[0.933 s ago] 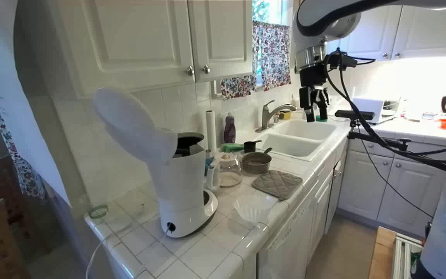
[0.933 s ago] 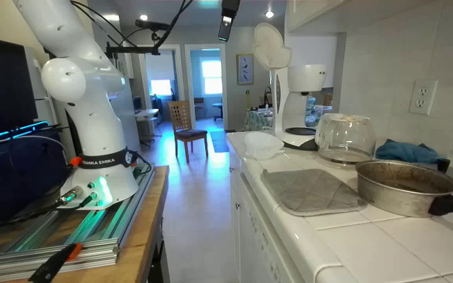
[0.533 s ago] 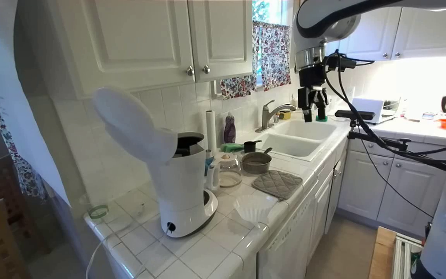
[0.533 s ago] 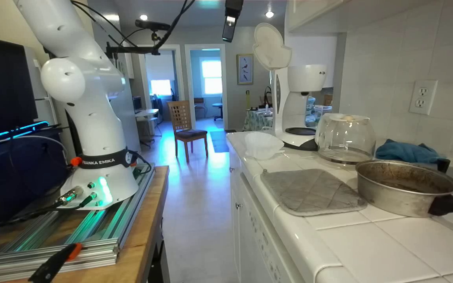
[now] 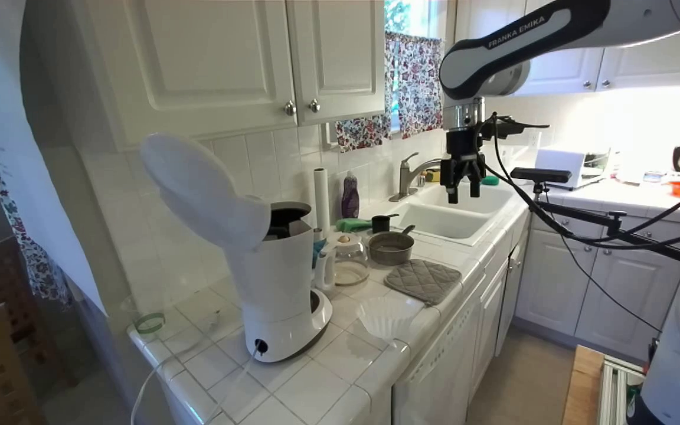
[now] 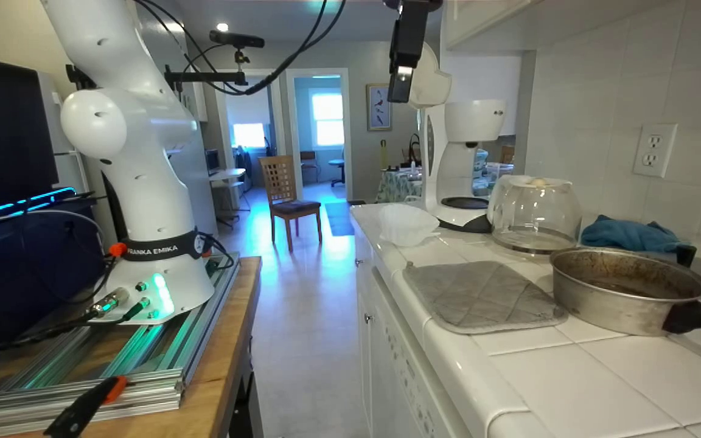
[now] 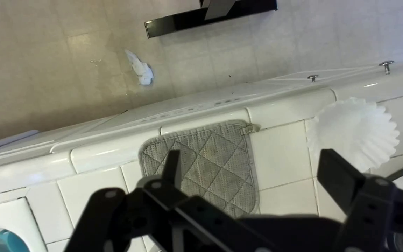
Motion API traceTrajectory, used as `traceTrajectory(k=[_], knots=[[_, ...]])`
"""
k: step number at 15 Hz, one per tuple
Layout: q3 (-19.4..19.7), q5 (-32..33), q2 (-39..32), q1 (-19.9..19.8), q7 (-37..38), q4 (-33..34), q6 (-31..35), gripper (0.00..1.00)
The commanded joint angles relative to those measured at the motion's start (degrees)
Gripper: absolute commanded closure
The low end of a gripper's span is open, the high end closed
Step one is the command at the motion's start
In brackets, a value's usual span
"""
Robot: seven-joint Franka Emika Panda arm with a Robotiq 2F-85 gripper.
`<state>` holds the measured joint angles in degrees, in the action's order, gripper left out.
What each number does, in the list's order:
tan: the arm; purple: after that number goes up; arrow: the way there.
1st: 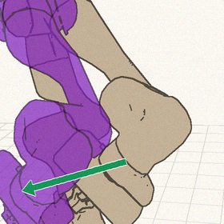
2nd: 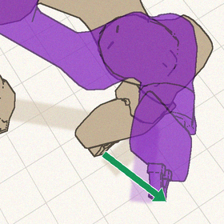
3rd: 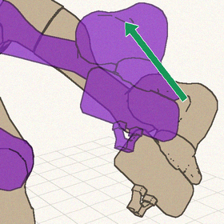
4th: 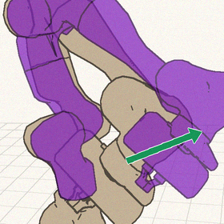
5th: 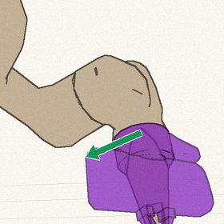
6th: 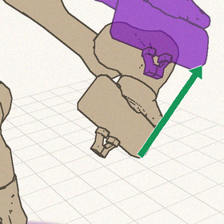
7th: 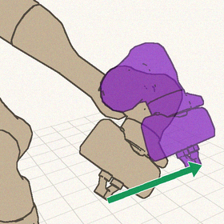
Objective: Pick up the cloth and use it to pick up the pot on the counter
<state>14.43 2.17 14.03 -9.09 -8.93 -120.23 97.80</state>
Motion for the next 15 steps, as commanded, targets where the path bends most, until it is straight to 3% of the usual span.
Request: traceTrajectory(k=[1,4,6,9,15], knots=[[-0.64,-0.14,-0.06,-0.62,-0.15,0.19,-0.15,0.00],[-0.69,-0.14,0.62,-0.59,-0.14,0.29,-0.18,0.00],[-0.33,-1.16,-0.85,-1.43,4.07,0.32,0.69,0.00],[1.50,-5.61,-5.30,-1.80,1.24,0.55,4.19,0.00],[0.61,-3.44,-15.37,-2.16,-4.62,1.53,14.00,0.00]])
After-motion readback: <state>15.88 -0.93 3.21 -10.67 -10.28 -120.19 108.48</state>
